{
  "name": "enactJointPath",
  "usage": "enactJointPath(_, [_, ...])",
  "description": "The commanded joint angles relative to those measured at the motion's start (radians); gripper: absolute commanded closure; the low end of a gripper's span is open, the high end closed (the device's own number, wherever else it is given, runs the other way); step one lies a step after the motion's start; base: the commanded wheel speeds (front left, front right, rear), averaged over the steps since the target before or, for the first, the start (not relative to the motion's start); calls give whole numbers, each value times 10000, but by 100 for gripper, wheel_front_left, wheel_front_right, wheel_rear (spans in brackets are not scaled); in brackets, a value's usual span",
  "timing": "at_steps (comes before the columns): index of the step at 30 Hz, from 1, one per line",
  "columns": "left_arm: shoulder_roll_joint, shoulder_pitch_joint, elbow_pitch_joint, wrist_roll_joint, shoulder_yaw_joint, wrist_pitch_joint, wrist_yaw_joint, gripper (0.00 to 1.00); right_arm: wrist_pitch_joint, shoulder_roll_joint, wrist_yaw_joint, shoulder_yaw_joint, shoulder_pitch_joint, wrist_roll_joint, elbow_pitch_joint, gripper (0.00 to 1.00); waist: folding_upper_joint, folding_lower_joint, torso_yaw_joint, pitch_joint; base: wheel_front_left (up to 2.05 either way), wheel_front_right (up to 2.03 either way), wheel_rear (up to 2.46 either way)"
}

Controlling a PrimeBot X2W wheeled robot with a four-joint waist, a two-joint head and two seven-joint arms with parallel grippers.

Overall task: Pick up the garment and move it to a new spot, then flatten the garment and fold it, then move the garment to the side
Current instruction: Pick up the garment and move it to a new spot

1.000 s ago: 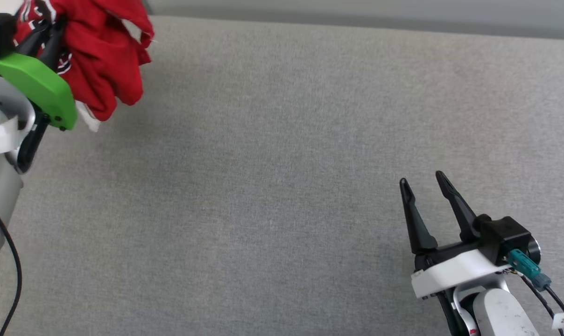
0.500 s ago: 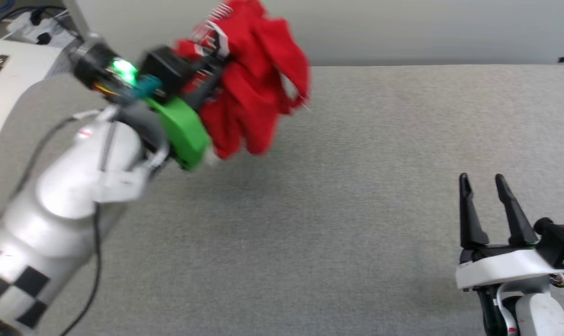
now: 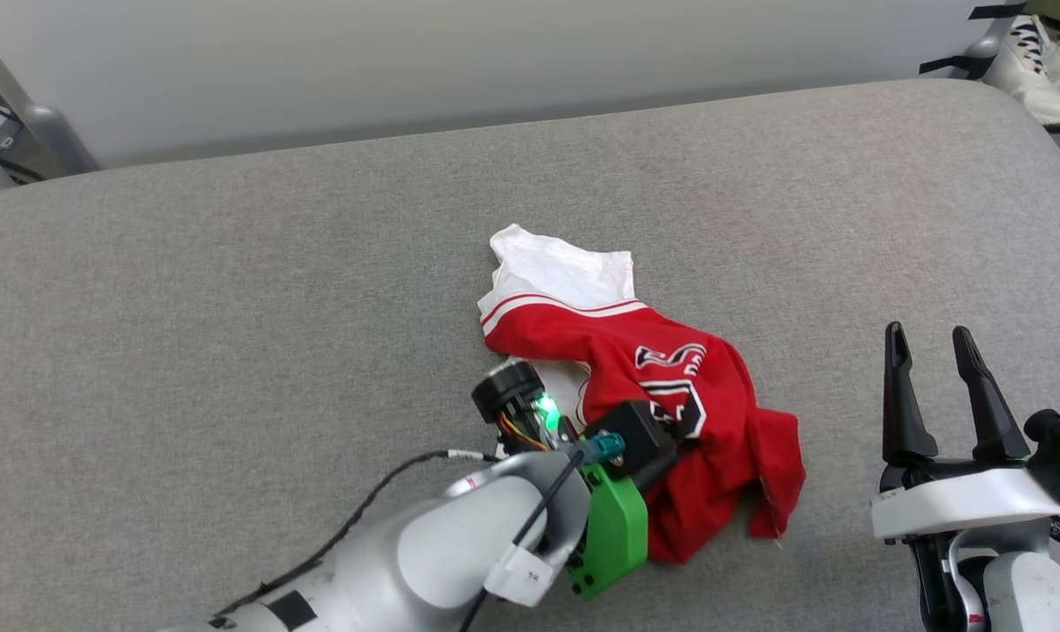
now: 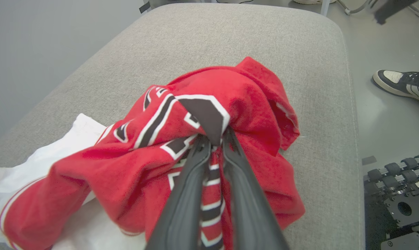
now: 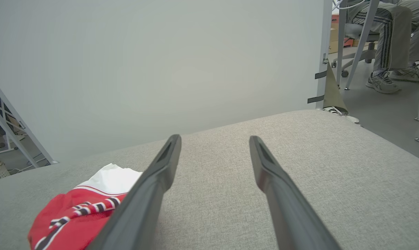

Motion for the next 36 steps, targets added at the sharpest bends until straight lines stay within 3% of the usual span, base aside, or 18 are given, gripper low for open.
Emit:
enactJointPath(1, [-213, 273, 232, 29, 1, 6, -28, 0, -47, -11, -7, -9, 67, 14, -3, 0, 0, 1, -45, 20, 0, 0, 0])
enactJointPath(5, [-716, 605, 692, 48, -18, -171, -28, 0, -47, -11, -7, 20, 126, -3, 77, 0, 0, 1, 163, -127, 0, 0, 0])
enactJointPath(10, [-882, 630, 1081, -257, -13, -533, -28, 0, -47, -11, -7, 111, 264, -34, 143, 0, 0, 1, 626, -460, 0, 0, 0])
enactJointPath(19, [-110, 650, 1186, -960, 778, -995, 60, 0, -47, -11, -7, -56, 641, -97, 103, 0, 0, 1, 1673, -1255, 0, 0, 0])
enactJointPath(20, [445, 803, 882, -1173, 1365, -1057, 333, 0, -47, -11, -7, -73, 781, -110, -12, 0, 0, 1, 1951, -1483, 0, 0, 0])
enactJointPath(28, [1839, 2460, -1240, -1679, 4133, -1092, 1457, 0, -47, -11, -7, 232, 1164, -382, -152, 0, 0, 1, 2244, -1783, 0, 0, 0])
enactJointPath(32, [2000, 3988, -2550, -1467, 5711, -1094, 1902, 0, -47, -11, -7, 347, 1350, -453, -155, 0, 0, 1, 2245, -1824, 0, 0, 0])
enactJointPath(36, [1759, 5416, -3437, -969, 6849, -1094, 1921, 0, -47, -11, -7, 463, 1521, -518, -172, 0, 0, 1, 2220, -1853, 0, 0, 0])
